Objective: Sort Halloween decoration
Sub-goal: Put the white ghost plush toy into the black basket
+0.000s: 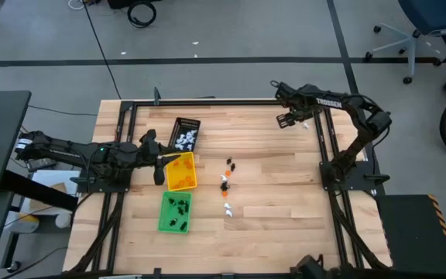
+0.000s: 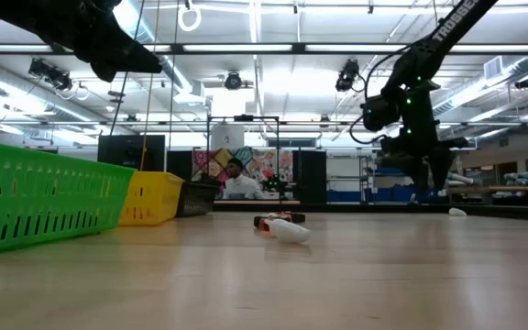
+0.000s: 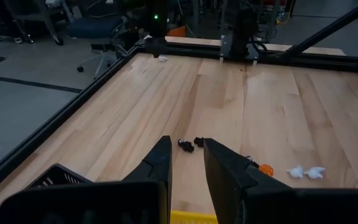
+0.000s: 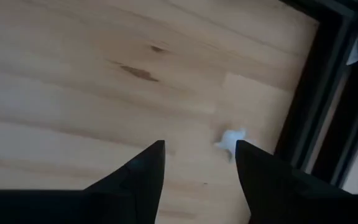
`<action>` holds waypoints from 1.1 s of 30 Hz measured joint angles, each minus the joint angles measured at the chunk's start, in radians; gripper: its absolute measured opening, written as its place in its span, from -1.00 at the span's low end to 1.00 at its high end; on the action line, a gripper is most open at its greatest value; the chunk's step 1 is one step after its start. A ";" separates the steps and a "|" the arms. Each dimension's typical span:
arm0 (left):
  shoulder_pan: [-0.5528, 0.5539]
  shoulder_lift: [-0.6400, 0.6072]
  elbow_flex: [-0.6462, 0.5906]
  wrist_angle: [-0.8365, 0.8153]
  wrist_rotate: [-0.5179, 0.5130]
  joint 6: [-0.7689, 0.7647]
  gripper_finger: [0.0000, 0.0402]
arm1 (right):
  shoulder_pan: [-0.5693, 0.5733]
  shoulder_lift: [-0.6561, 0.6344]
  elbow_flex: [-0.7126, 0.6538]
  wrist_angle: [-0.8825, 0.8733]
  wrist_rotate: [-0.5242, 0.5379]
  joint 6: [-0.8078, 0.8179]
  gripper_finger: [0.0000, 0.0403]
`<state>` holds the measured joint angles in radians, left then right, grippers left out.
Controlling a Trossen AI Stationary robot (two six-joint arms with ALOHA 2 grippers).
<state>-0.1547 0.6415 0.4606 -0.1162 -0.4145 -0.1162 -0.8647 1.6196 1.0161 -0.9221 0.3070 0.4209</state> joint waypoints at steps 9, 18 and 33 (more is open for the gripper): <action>0.000 0.000 0.000 -0.001 0.000 0.000 -0.66 | -0.105 0.085 0.016 -0.014 -0.028 -0.064 -0.02; 0.000 0.000 0.000 -0.007 0.000 0.000 -0.66 | -0.108 0.190 0.084 -0.095 -0.009 -0.014 -0.02; 0.000 0.000 0.000 -0.018 0.000 0.004 -0.66 | -0.172 0.344 0.251 -0.329 -0.179 -0.037 -0.03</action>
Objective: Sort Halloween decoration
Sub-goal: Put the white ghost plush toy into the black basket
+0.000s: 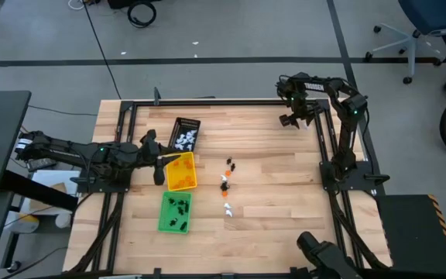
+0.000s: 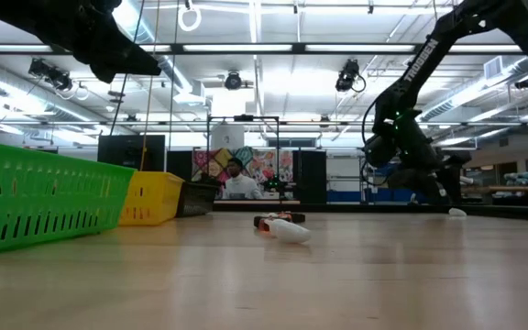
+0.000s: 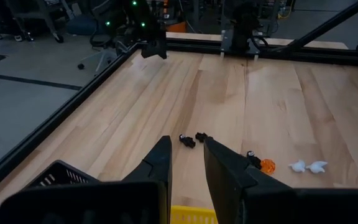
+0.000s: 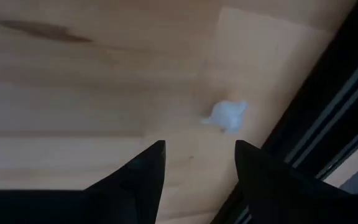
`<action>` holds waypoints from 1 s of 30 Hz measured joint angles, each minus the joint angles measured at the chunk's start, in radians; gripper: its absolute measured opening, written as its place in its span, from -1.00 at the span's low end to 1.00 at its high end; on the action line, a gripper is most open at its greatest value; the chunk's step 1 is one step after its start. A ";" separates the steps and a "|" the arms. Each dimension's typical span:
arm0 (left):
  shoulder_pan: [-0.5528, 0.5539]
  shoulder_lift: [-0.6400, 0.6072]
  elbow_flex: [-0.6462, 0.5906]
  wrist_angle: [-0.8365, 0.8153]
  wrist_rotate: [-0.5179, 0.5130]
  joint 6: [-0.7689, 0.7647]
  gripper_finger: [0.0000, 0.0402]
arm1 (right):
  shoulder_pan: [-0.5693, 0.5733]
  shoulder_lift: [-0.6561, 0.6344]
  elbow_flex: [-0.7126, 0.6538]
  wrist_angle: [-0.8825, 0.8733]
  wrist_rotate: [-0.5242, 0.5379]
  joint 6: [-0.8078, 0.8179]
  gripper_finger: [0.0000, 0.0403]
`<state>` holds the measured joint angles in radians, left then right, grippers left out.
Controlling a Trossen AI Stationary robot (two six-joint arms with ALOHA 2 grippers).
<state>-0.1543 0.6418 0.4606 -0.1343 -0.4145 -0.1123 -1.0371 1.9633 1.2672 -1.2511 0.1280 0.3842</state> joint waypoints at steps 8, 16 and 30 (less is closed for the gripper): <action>0.000 0.000 0.000 0.001 0.000 0.002 -0.66 | -0.022 -0.004 0.010 0.016 -0.075 -0.054 -0.03; 0.000 0.000 0.000 -0.007 0.000 0.002 -0.66 | 0.040 -0.110 -0.002 0.012 0.169 0.043 -0.06; 0.000 0.000 0.000 -0.007 0.000 -0.005 -0.66 | 0.060 -0.001 -0.002 -0.071 0.316 0.167 -0.39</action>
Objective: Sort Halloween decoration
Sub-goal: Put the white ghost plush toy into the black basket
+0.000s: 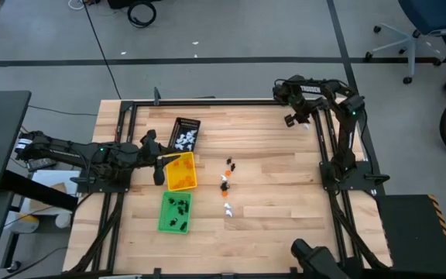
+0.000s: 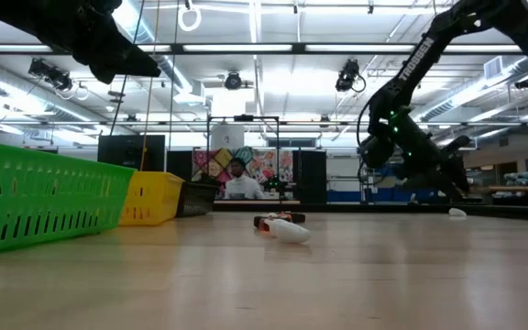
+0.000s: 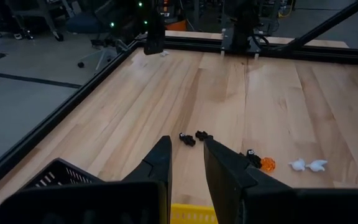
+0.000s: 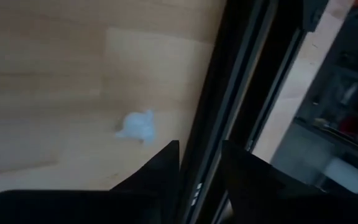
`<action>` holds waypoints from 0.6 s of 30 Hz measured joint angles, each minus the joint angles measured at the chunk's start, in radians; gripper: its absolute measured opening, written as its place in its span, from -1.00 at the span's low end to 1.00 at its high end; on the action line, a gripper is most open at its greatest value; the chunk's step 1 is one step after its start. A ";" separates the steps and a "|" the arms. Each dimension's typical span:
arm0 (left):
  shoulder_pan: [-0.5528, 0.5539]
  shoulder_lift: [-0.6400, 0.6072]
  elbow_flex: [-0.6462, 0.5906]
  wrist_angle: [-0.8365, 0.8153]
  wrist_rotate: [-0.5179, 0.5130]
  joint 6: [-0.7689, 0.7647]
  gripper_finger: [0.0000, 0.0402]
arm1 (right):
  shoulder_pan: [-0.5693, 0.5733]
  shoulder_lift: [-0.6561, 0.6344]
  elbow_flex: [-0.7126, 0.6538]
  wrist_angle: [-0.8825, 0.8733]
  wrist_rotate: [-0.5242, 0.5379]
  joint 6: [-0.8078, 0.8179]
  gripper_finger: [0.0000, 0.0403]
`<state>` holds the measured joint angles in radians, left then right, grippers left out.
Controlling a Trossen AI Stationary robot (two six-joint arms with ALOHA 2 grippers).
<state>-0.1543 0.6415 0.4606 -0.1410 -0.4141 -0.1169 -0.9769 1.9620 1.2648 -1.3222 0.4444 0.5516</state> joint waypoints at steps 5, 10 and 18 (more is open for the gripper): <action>0.000 0.000 0.000 0.002 0.000 0.017 -0.66 | 0.000 0.043 0.004 -0.013 0.013 0.008 -0.48; 0.000 0.000 0.000 0.014 0.000 0.033 -0.66 | 0.000 0.085 0.006 0.044 -0.096 -0.040 -0.50; 0.000 0.000 0.000 0.018 0.000 0.041 -0.66 | 0.050 0.085 0.014 0.061 -0.127 -0.117 -0.50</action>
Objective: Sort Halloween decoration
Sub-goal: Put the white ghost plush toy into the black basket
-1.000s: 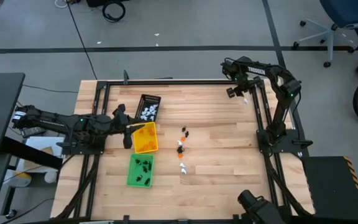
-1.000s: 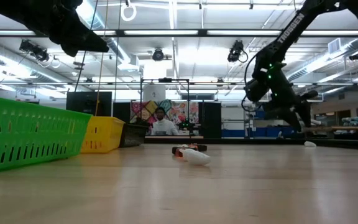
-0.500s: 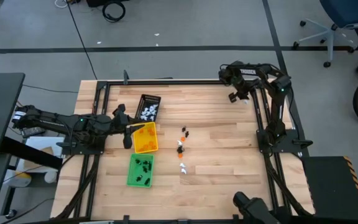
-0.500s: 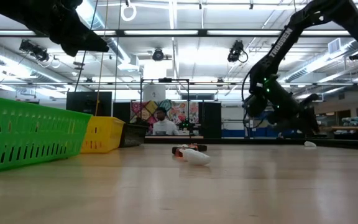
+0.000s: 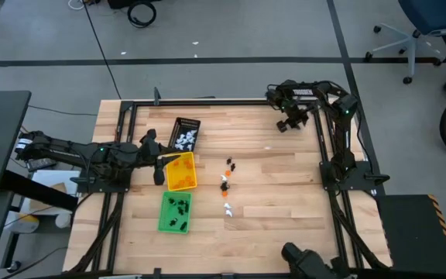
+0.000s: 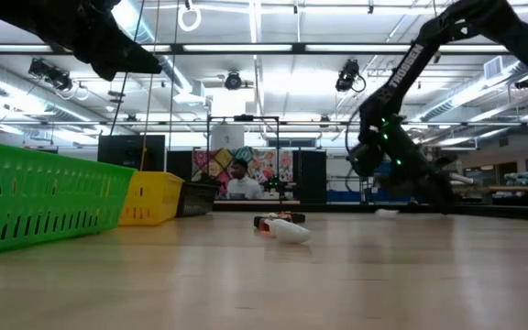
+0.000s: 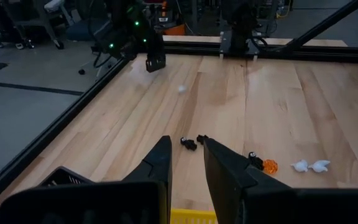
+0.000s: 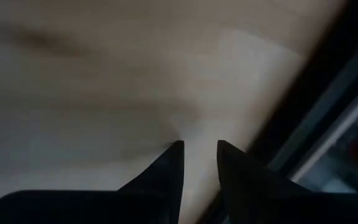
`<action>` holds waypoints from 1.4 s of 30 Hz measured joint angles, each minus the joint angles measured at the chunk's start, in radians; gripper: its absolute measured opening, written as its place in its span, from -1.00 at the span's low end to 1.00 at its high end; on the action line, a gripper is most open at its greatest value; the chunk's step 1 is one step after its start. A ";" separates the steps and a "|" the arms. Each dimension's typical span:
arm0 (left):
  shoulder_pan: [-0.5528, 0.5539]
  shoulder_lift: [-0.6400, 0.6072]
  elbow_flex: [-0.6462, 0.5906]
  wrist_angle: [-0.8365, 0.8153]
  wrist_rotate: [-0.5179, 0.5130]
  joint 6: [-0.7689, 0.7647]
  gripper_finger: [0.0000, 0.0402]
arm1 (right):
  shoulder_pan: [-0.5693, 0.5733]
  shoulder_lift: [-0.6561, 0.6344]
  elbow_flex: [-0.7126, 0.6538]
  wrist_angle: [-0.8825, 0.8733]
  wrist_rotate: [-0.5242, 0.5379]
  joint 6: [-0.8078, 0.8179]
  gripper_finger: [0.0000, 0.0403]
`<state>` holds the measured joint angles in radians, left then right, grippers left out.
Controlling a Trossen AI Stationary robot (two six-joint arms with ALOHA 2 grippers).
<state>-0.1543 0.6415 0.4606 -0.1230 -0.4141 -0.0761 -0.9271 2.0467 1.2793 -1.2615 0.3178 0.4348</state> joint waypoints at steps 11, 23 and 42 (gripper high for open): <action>0.000 0.000 0.000 -0.011 0.000 -0.012 -0.66 | 0.348 -0.184 -0.007 0.130 -0.073 -0.019 -0.50; 0.000 0.000 0.000 -0.030 0.000 -0.051 -0.66 | 0.708 -0.248 -0.006 0.460 -0.169 -0.184 -0.39; 0.000 0.000 0.000 -0.031 0.000 -0.040 -0.66 | 0.792 -0.250 -0.308 0.915 -0.176 -0.142 0.05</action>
<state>-0.1547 0.6415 0.4606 -0.1535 -0.4141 -0.1160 -0.1353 1.7968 0.9714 -0.3465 0.1414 0.2924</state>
